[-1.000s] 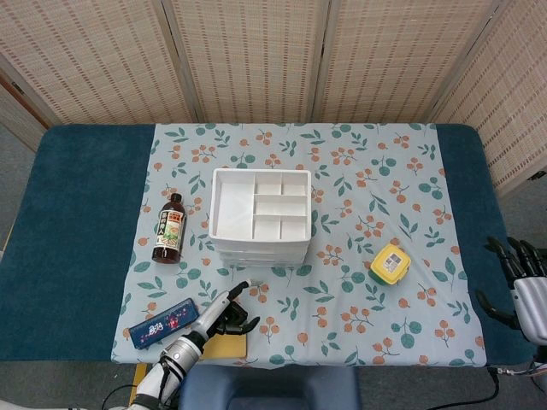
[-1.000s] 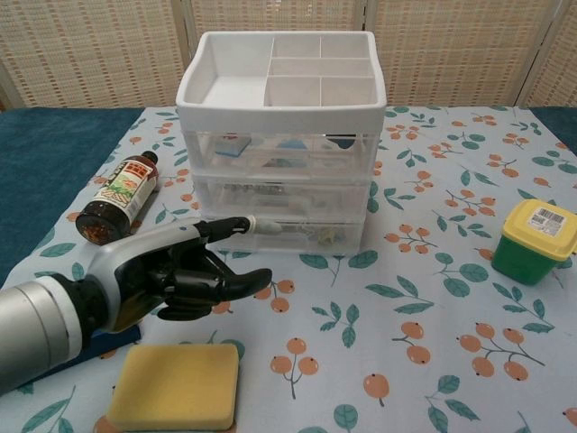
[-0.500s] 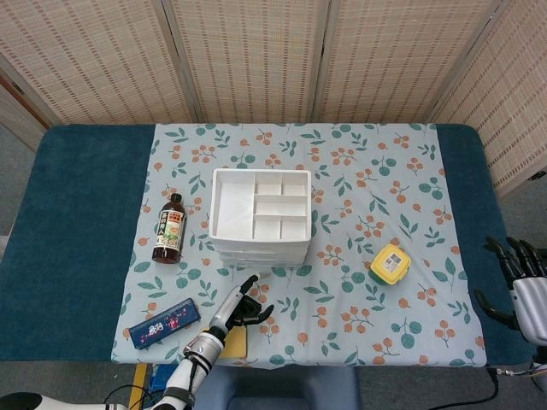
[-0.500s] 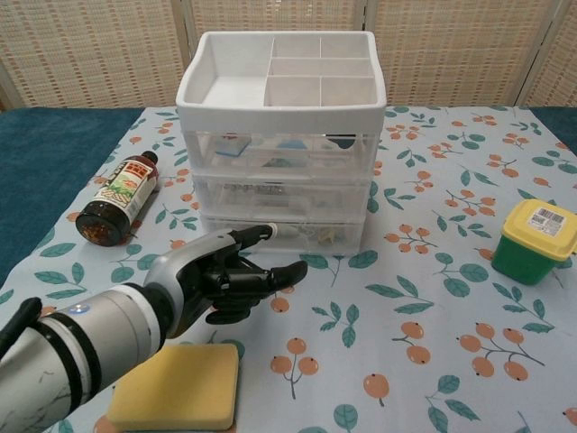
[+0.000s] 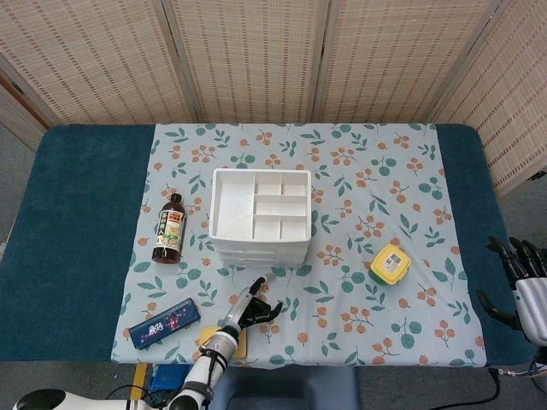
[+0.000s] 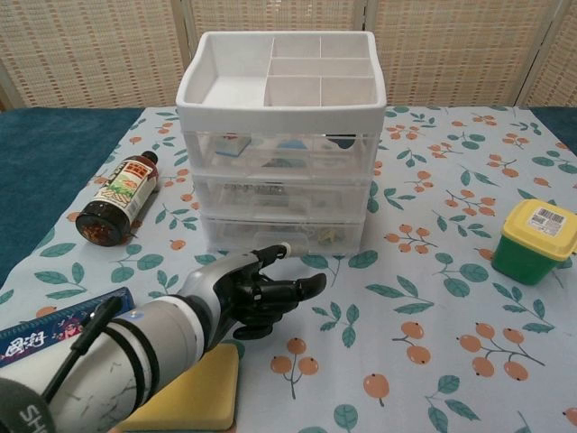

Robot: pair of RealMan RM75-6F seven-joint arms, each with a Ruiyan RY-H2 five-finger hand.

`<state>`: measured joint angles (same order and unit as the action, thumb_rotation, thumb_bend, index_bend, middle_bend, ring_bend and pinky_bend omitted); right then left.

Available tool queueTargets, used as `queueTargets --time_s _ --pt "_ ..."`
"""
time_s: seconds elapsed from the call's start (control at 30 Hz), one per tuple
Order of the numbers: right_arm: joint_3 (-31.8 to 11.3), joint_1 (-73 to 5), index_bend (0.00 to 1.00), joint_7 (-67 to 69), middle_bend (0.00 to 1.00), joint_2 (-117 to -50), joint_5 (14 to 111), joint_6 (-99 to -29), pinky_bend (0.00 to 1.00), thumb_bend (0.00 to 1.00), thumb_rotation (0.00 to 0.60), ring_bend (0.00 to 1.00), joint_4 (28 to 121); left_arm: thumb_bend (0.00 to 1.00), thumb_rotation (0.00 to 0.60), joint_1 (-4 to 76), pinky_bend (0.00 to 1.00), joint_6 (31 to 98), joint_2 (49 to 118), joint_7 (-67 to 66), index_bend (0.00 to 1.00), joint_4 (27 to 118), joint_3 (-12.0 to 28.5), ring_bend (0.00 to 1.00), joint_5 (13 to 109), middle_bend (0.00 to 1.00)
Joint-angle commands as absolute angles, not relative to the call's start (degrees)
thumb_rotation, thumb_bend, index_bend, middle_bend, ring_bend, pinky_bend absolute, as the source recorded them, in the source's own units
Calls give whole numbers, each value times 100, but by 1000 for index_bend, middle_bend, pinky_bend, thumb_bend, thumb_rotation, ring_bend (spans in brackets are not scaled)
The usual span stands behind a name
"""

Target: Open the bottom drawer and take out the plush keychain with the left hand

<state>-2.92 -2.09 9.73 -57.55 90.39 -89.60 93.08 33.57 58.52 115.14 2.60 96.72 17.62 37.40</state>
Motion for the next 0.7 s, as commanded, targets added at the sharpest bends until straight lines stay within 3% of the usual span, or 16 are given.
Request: queueTargets --time_s 0.03,0.37,0.7 --pt "-289 -193 14 984 188 -5754 9034 -8978 50 343 600 96 9301 359 600 3401 1000 5851 11597 222 99 9623 1883 1000 3596 970" --pt "-285 -162 14 1028 188 -5760 9029 -9010 50 343 600 96 9262 359 600 3558 1000 5736 11681 90 81 9652 2347 1000 2801 970" --pt "-287 -117 14 1082 188 -5782 9007 -9062 50 345 600 96 9218 359 600 3606 1000 5766 11780 161 75 9636 2530 1000 2526 970"
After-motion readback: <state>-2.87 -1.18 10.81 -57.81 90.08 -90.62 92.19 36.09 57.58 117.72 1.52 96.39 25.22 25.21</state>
